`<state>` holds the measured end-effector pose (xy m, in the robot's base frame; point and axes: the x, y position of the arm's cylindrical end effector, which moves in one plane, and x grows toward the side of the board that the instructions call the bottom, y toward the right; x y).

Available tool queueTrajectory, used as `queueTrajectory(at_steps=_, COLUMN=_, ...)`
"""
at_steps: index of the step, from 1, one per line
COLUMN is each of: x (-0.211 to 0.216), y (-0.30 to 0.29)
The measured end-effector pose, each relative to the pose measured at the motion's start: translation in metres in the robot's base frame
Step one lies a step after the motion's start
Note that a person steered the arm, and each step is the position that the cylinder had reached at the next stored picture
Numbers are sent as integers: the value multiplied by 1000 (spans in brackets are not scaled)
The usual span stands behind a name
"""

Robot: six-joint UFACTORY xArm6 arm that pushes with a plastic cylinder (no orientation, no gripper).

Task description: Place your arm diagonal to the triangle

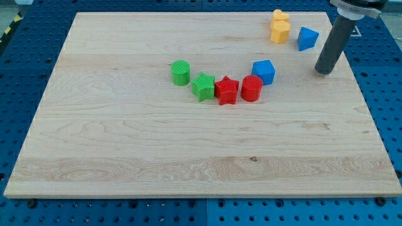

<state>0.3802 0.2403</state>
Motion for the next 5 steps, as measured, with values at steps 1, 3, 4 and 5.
queueTrajectory(at_steps=1, x=2, y=34)
queueTrajectory(at_steps=3, x=2, y=36)
queueTrajectory(at_steps=4, x=2, y=53)
queueTrajectory(at_steps=5, x=2, y=71)
